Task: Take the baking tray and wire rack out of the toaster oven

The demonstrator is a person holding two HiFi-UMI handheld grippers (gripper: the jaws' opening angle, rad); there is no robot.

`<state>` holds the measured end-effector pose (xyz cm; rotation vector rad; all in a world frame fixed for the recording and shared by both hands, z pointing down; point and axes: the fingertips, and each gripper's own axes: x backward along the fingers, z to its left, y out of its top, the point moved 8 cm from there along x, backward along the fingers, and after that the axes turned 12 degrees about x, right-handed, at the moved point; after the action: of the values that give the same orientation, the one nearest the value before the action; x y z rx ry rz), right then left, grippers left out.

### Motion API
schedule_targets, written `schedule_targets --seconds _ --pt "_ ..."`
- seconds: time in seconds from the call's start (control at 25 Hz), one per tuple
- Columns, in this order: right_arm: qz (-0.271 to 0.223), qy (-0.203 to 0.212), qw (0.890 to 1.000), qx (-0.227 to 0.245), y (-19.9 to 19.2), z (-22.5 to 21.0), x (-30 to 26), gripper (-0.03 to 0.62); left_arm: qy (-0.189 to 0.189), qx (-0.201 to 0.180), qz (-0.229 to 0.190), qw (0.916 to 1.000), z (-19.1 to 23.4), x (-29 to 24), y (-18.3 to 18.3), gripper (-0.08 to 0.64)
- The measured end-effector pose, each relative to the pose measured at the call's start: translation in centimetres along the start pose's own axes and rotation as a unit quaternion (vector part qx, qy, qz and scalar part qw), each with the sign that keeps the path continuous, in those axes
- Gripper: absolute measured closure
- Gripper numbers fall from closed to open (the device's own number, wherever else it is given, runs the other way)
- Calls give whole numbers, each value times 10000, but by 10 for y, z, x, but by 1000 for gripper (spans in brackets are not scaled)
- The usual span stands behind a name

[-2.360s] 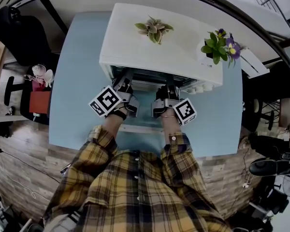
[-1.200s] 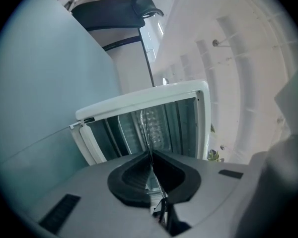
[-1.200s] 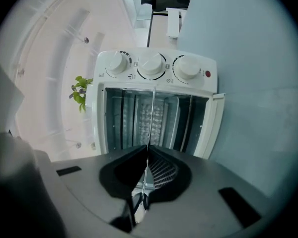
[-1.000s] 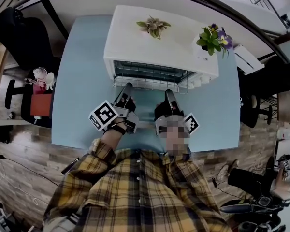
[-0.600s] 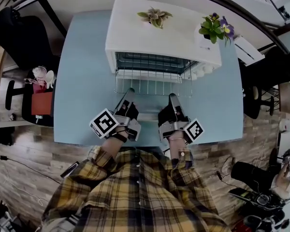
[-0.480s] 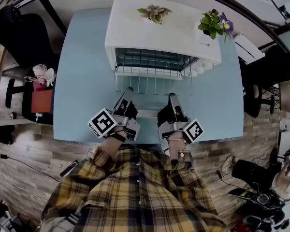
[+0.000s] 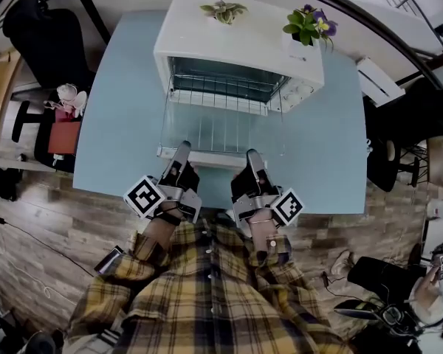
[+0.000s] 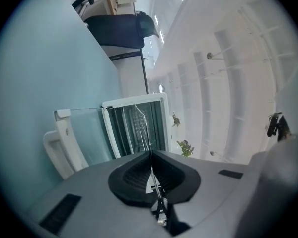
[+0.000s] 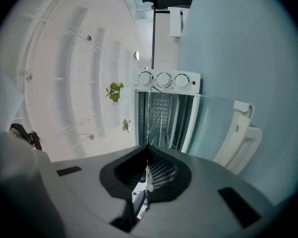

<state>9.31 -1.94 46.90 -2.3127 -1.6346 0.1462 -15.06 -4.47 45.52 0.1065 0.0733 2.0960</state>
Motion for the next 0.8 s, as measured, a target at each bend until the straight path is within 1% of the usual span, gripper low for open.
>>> schedule_targets --seconds 0.16,0.28,0.48,0.6,0.8 --pt "238 76 9996 -90 7 1 25 583 -64 -92 -235 9997 -1 22 -28 555" --pt "328 139 9993 -139 15 2 42 583 -81 -244 -267 9993 -3 31 -49 554" --pt "413 249 9988 71 39 2 73 583 -136 -180 -343 9992 5 41 -89 554" --pt "290 216 9993 58 53 -1 96 583 -143 -277 -187 9993 5 36 -111 551" --pt "-185 33 9998 -30 81 -12 134 583 -127 -296 298 9990 9 16 -150 552"
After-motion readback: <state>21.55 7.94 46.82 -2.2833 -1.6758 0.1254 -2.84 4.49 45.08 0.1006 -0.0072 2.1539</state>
